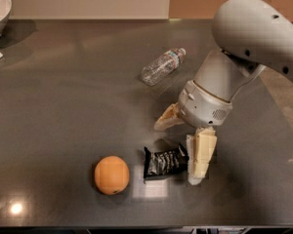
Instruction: Move rxbar chocolate near orange
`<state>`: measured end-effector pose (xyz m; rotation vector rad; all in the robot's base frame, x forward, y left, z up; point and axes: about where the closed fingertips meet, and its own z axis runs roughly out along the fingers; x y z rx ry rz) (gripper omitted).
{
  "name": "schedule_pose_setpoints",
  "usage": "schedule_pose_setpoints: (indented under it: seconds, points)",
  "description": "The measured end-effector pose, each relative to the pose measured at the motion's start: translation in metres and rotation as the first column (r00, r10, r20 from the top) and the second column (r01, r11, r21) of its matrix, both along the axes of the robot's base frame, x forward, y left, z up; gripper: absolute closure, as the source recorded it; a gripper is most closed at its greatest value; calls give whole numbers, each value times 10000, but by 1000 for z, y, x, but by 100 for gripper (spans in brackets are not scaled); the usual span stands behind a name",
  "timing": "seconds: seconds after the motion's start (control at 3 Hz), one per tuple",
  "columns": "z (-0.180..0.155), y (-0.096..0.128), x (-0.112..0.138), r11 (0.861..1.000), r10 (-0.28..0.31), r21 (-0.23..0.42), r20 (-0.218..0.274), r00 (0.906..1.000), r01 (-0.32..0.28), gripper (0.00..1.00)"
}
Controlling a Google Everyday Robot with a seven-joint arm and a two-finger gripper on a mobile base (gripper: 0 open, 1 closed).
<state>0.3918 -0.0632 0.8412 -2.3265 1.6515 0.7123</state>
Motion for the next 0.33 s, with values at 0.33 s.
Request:
schedule_pose_setpoints:
  seconds: [0.33]
  points:
    - [0,0,0,10000,0,0,1,10000,0,0]
